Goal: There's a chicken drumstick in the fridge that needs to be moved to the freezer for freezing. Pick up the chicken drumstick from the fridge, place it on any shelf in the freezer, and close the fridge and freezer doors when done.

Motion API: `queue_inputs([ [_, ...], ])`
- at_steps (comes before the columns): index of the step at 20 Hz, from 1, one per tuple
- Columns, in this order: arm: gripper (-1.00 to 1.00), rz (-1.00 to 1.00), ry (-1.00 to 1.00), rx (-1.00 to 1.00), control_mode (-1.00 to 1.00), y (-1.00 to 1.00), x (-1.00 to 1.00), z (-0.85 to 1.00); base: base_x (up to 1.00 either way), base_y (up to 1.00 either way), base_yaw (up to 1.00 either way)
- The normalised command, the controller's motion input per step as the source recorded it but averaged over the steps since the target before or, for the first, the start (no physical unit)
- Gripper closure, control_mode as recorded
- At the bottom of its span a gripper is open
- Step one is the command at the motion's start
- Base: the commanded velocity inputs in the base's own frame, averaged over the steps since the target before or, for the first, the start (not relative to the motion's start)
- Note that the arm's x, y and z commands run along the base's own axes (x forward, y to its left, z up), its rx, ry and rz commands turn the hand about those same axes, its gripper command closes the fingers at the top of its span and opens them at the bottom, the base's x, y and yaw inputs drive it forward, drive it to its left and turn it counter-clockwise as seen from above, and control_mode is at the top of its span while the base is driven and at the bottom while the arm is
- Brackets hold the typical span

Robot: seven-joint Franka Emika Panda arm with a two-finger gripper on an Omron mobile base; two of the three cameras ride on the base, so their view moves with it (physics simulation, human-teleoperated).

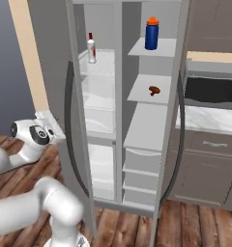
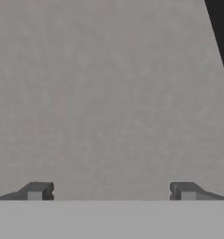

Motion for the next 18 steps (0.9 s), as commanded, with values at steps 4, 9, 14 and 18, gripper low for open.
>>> queue_inputs([
  [4, -1.00, 0.00, 0.01, 0.10, -1.00, -0.66, 0.84, 0.00, 0.00, 0.00, 0.00],
  [9, -1.00, 0.00, 0.00, 0.11, -1.00, -0.61, 0.86, 0.00, 0.00, 0.00, 0.00],
  [14, -1.00, 0.03, 0.00, 0.11, -1.00, -0.58, 0.88, 0.00, 0.00, 0.00, 0.00],
  [18, -1.00, 0.05, 0.00, 0.12, -1.00, -0.58, 0.84, 0.00, 0.00, 0.00, 0.00],
])
